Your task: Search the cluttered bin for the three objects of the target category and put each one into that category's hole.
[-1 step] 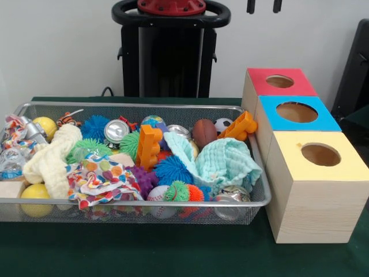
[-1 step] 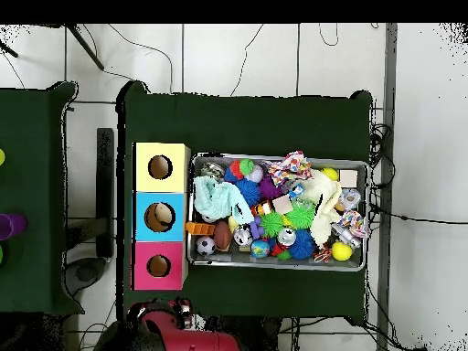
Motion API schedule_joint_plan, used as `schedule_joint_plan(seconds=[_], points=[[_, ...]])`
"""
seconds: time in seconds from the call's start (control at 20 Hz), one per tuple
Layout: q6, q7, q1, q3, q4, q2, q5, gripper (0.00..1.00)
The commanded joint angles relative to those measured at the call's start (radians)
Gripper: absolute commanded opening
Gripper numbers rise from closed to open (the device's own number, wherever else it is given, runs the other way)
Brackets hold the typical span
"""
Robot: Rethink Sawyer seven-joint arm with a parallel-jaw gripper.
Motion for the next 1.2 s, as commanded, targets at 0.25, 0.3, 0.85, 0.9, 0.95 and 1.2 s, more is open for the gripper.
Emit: schedule_joint_plan(seconds=[0.25,0.3,0.85,0.9,0.95,1.2], points=[[0.366,0.077,-0.04,0.12,-0.168,0.149,-0.023,1.0],[0.385,0.083,-0.037,0.119,-0.178,0.154,-0.024,1.0],[0.502,0.097,-0.039,0.13,-0.251,0.223,-0.015,1.0],[0.502,0.094,-0.038,0.128,-0.253,0.225,-0.016,1.0],[0.449,0.094,-0.034,0.12,-0.236,0.213,-0.007,1.0],[-0.075,0.134,0.006,0.07,-0.017,0.061,0.032,1.0]])
